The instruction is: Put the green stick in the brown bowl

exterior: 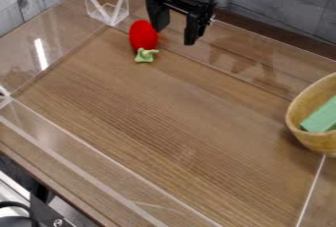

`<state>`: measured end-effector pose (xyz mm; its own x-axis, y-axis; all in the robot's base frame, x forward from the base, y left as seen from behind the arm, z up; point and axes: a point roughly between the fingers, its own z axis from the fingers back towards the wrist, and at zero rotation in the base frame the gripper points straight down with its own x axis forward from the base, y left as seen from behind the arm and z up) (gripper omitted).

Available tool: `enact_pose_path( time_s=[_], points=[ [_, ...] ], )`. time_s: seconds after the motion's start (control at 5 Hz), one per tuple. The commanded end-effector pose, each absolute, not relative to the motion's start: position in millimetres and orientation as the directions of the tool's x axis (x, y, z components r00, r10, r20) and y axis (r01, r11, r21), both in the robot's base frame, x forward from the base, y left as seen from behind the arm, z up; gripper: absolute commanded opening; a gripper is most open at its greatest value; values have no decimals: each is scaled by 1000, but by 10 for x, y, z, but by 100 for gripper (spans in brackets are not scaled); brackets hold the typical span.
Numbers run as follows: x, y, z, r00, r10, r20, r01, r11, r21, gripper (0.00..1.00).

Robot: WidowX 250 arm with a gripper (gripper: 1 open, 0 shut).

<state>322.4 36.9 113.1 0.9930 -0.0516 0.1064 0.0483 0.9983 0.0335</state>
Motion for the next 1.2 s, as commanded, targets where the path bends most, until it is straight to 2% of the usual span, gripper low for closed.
enact_pose_path(
  time_s=[0.0,0.4,0.6,1.0],
  points=[
    [3271,431,1246,987,-2,160,-5,999,46,100],
    [3354,524,1226,984,-26,174,17,999,51,100],
    [3403,535,1314,979,-72,191,65,997,46,100],
    [3463,406,1355,978,-91,189,86,996,34,100]
  ],
)
